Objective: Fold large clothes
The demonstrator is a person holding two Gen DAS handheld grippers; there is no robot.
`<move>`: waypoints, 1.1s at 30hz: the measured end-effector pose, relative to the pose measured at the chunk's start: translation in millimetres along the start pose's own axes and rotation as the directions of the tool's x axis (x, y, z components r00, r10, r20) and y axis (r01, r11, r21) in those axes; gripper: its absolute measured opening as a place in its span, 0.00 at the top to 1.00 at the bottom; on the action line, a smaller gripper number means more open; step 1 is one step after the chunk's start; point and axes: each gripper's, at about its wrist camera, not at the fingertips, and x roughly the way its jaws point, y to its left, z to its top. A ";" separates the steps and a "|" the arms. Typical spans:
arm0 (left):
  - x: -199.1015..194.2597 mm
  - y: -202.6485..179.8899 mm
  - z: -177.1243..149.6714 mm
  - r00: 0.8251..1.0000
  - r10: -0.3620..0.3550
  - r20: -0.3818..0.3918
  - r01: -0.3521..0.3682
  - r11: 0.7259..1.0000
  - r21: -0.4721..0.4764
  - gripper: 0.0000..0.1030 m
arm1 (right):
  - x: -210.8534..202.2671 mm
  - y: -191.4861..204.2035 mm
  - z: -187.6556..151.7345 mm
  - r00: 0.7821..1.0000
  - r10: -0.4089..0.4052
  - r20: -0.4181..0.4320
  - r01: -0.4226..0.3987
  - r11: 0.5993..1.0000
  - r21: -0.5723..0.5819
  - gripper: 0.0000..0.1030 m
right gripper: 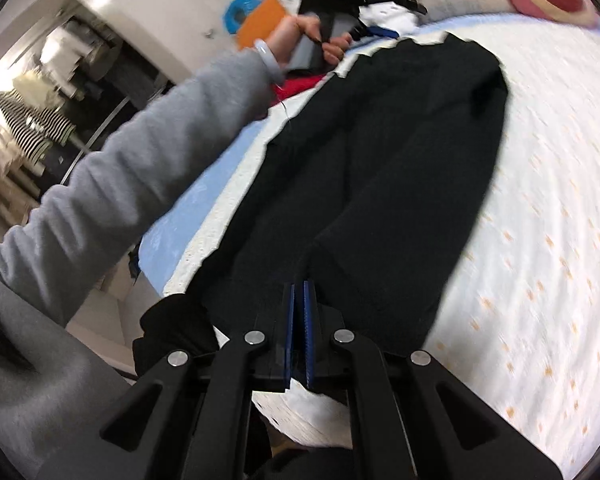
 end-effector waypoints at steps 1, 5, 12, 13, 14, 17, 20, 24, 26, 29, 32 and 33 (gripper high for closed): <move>7.7 -13.4 0.5 1.000 0.023 -0.018 -0.023 0.999 0.025 0.18 | -5.6 -4.6 -4.6 1.000 0.001 0.006 -0.001 1.000 0.010 0.95; 64.0 -71.9 6.5 0.965 0.230 -0.123 -0.215 0.968 0.128 0.18 | -35.3 -23.7 -16.1 0.998 -0.018 0.059 0.015 0.999 0.039 0.95; 131.2 -96.1 -1.7 0.853 0.465 -0.235 -0.442 0.885 0.148 0.34 | -54.5 -73.0 -44.5 0.995 -0.039 0.095 0.025 0.990 0.138 0.95; 135.4 -96.2 -2.4 0.838 0.491 -0.237 -0.470 0.871 0.144 0.38 | -53.7 -78.7 -48.6 0.995 -0.034 0.093 0.020 0.988 0.151 0.95; 137.3 -97.2 -3.4 0.833 0.502 -0.234 -0.480 0.865 0.146 0.39 | -52.1 -86.2 -54.2 0.996 -0.023 0.089 0.008 0.985 0.170 0.95; 132.8 -100.6 -0.4 0.816 0.537 -0.214 -0.515 0.843 0.154 0.68 | -48.4 -96.0 -60.8 0.996 -0.007 0.085 -0.010 0.981 0.193 0.95; 117.7 -90.7 7.8 0.852 0.473 -0.224 -0.466 0.881 0.088 0.85 | -48.1 -93.8 -58.4 0.996 0.004 0.088 -0.020 0.982 0.186 0.95; 84.8 -61.5 17.9 0.948 0.249 -0.199 -0.269 0.960 -0.080 0.87 | -51.9 -79.4 -46.8 0.995 0.026 0.097 -0.038 0.991 0.126 0.95; 64.7 -41.8 18.2 0.984 0.093 -0.151 -0.122 0.974 -0.191 0.87 | -52.0 -66.3 -38.0 0.995 0.036 0.089 -0.043 0.996 0.081 0.95; 32.2 -13.7 16.2 0.994 -0.097 -0.048 0.080 0.957 -0.279 0.87 | -45.6 -32.5 -18.8 0.998 0.046 0.050 -0.045 0.999 -0.025 0.95; 1.2 10.9 10.8 0.979 -0.200 0.046 0.204 0.935 -0.290 0.87 | -35.2 -2.7 -3.2 0.998 0.055 0.004 -0.054 0.993 -0.108 0.95; -7.7 20.9 8.4 0.970 -0.231 0.076 0.243 0.924 -0.294 0.89 | -26.7 13.3 3.7 0.998 0.058 -0.023 -0.061 0.987 -0.147 0.95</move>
